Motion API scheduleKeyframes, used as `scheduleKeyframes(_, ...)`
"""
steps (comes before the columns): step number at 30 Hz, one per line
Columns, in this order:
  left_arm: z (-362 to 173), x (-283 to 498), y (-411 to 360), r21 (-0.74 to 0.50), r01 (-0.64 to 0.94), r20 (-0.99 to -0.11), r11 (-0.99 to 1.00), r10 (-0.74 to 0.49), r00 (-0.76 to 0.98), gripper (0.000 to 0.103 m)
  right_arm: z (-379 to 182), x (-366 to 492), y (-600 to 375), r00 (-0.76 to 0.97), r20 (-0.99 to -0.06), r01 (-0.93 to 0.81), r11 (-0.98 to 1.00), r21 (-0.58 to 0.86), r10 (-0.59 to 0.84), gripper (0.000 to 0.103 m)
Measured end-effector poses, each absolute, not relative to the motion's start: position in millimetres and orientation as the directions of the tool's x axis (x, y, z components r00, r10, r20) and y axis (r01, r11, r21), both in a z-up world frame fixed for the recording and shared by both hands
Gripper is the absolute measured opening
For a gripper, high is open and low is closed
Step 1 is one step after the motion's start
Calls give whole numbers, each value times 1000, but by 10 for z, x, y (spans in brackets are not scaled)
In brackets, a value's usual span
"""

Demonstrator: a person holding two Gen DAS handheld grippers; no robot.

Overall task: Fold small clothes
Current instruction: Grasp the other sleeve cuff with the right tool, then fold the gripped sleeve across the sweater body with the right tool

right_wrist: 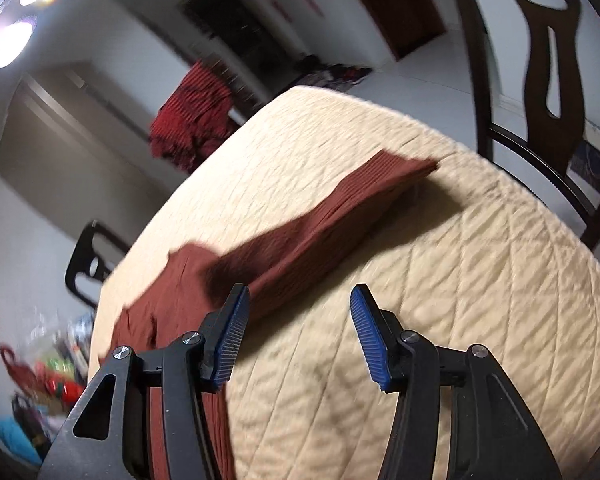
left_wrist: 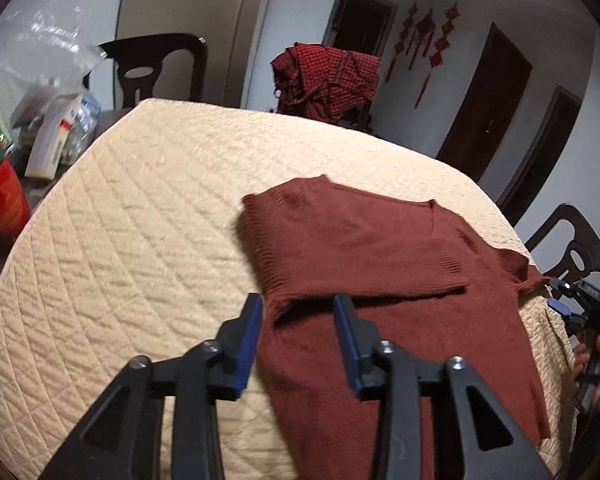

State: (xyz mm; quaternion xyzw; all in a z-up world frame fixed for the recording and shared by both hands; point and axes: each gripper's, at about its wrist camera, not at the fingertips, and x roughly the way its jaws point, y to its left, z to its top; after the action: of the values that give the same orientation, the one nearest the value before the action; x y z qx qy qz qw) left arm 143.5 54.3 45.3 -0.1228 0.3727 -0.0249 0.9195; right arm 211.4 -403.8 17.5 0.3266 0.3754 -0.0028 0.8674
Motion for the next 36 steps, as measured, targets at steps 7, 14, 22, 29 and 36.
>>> scheduleKeyframes(7,477,1600,275,-225,17,-687,974,-171,706,46,115,2409,-4297,711,-681,368,734,571,174,53)
scheduleKeyframes(14,446,1679,241,-236,16,-697,972,-180,694,46,79,2540,-4405,698,-707,431,724,539,111,10)
scheduleKeyframes(22,462,1650,363,-265,7,-694,964,-196,693,46,716,2369,-3936,813,-536,166,791,589,228,8)
scheduleKeyframes(29,587,1601,415,-313,14,-660,950,-228,716,46,1259,2417,-2843,765,-446,-176,816,550,465,8)
scheduleKeyframes(36,655,1564,498,-339,4,-639,941,-233,733,52,836,2596,-1681,556,-537,-351,765,540,635,8)
